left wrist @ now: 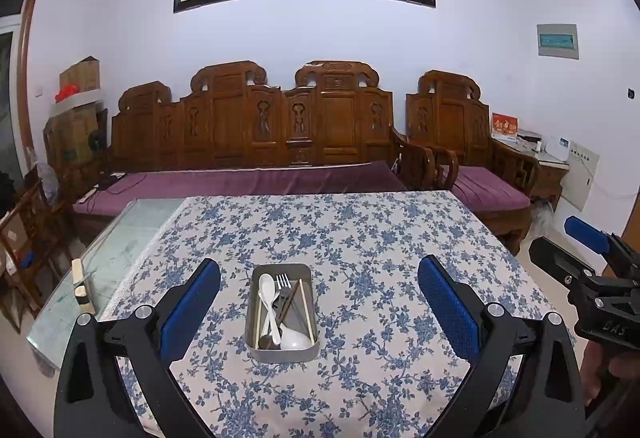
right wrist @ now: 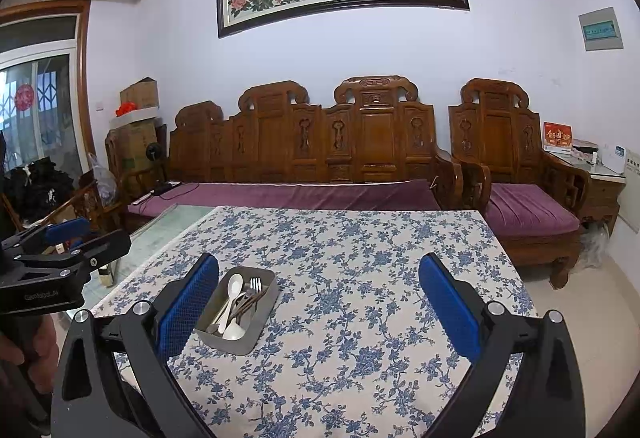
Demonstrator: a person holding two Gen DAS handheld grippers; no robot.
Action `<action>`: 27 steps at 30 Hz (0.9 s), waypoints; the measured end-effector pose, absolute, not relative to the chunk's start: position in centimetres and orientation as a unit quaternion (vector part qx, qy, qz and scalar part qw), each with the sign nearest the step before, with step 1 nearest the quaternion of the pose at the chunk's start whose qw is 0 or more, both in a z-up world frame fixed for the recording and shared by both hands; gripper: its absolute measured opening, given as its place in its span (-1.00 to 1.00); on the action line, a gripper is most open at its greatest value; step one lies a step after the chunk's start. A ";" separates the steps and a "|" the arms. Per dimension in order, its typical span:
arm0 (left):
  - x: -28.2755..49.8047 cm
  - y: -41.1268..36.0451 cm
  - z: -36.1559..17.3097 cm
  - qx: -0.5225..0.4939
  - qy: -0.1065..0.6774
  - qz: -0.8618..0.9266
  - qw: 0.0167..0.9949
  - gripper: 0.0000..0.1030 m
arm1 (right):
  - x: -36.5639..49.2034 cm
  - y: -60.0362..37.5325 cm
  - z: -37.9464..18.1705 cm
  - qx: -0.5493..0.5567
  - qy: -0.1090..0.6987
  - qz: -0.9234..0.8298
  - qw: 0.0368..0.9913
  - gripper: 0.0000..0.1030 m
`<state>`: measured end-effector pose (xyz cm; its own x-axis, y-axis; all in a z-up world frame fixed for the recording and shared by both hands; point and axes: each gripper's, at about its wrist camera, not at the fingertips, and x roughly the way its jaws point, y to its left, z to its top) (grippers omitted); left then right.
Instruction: Organize utensils
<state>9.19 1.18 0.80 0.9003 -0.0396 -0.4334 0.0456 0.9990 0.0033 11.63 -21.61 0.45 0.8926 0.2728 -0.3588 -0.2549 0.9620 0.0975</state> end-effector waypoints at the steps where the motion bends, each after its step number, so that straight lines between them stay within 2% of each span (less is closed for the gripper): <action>1: 9.1 1.2 0.8 0.006 0.222 -0.022 0.975 0.86 | 11.6 -21.6 0.5 0.024 0.187 0.135 0.973 0.95; 27: 8.9 0.7 1.2 0.012 0.216 -0.023 0.976 0.86 | 11.4 -21.0 0.1 0.024 0.186 0.138 0.972 0.95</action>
